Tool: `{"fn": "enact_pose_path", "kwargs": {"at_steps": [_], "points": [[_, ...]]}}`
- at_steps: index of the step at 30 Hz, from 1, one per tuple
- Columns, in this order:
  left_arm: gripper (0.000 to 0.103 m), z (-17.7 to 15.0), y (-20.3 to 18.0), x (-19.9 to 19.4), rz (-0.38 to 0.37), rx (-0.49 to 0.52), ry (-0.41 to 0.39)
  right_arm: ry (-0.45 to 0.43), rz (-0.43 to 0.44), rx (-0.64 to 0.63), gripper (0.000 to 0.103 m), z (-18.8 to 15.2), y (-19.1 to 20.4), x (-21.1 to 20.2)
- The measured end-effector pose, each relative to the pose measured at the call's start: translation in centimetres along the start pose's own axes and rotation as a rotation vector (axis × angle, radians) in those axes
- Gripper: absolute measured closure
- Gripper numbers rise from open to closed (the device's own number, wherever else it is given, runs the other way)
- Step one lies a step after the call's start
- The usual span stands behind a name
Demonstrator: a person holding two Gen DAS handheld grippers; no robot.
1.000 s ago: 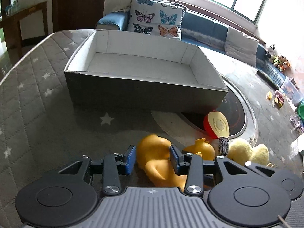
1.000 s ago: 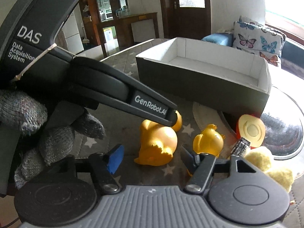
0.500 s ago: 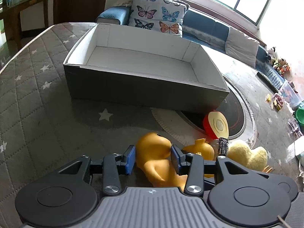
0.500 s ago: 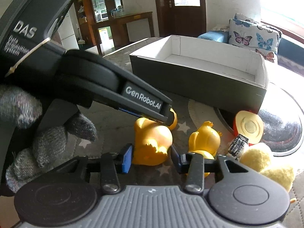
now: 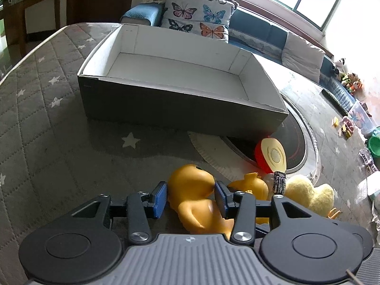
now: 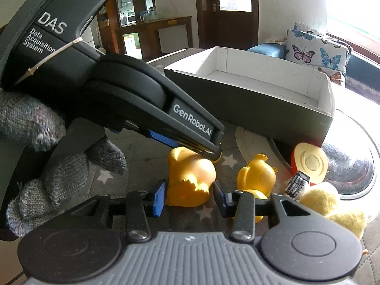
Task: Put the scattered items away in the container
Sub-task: 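Lift the orange duck with the left gripper and release it inside the box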
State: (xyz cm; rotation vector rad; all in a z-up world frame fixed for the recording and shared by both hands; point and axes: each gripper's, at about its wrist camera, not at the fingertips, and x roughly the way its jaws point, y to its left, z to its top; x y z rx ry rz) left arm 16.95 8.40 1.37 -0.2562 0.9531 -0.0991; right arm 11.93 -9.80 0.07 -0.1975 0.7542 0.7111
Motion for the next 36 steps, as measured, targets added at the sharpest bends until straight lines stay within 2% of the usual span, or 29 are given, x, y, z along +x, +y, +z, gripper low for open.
{"fn": "enact_pose_path", "kwargs": {"at_steps": [3, 8, 14, 20, 29, 36], "points": [[0.057, 0.1, 0.3, -0.3, -0.019, -0.027, -0.003, -0.012, -0.001, -0.001, 0.061, 0.1, 0.0, -0.4], [0.058, 1.1, -0.5, -1.9, -0.033, -0.014, -0.058, -0.063, -0.019, -0.017, 0.061, 1.0, -0.1, -1.6], [0.058, 4.8, -2.2, -2.1, -0.055, 0.01, -0.108, -0.142, -0.052, -0.03, 0.061, 3.3, -1.5, -3.2], [0.058, 8.6, -3.9, -1.8, -0.077, 0.033, -0.153, -0.192, -0.091, -0.021, 0.061, 6.4, -4.6, -3.1], [0.058, 14.7, -5.0, 3.4, -0.115, 0.028, -0.119, -0.19, -0.128, 0.023, 0.061, 10.4, -10.1, -0.5], [0.058, 16.2, -4.1, 8.5, -0.133, -0.022, -0.038, -0.123, -0.131, 0.054, 0.061, 10.4, -12.1, 2.4]]}}
